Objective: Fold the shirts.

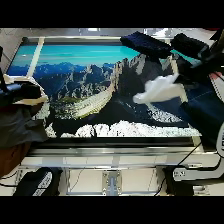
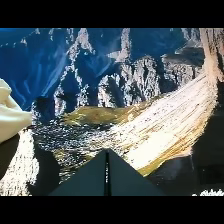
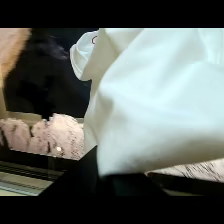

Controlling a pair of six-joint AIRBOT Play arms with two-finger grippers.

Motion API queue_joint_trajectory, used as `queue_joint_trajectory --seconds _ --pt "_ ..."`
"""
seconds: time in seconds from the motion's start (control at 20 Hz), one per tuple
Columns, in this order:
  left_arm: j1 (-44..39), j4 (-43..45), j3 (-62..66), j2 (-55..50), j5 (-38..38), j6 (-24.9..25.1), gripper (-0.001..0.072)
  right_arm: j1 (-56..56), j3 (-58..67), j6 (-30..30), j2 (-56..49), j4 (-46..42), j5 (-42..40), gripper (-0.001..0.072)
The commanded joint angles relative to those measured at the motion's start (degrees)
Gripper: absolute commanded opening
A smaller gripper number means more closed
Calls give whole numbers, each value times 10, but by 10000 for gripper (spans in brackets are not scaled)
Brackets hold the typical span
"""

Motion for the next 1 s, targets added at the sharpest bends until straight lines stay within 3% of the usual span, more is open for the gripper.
queue_joint_trajectory --seconds 0.0,0.15,0.2,0.3,0.35,0.5,0.6,0.7,0.85,0.95 --pt "0 -18 0 0 0 -1 15 -100 -82 8 72 -112 63 13" --pt "-2 -23 0 0 -1 -2 15 -147 -249 8 122 -161 64 14" --pt "-2 -22 0 0 -2 -2 14 -160 -312 9 139 -172 64 59" --pt "-2 -22 0 -1 -2 -2 15 -180 -396 9 165 -177 64 448" --pt "-2 -22 0 -2 -2 -2 15 -189 -407 9 174 -176 65 519" --pt "-2 -20 -1 -2 -12 -2 15 -195 -340 10 193 -166 64 516" --pt "-2 -22 -1 -2 -49 -2 14 -195 -256 10 198 -113 63 513" --pt "-2 -21 -1 -2 -63 -2 14 -195 -182 10 205 -2 52 513" --pt "-2 -20 -1 -2 -63 -2 14 -186 -128 10 232 173 -39 512" --pt "-2 -20 -1 -2 -63 -2 14 -162 -120 9 252 221 -99 512"
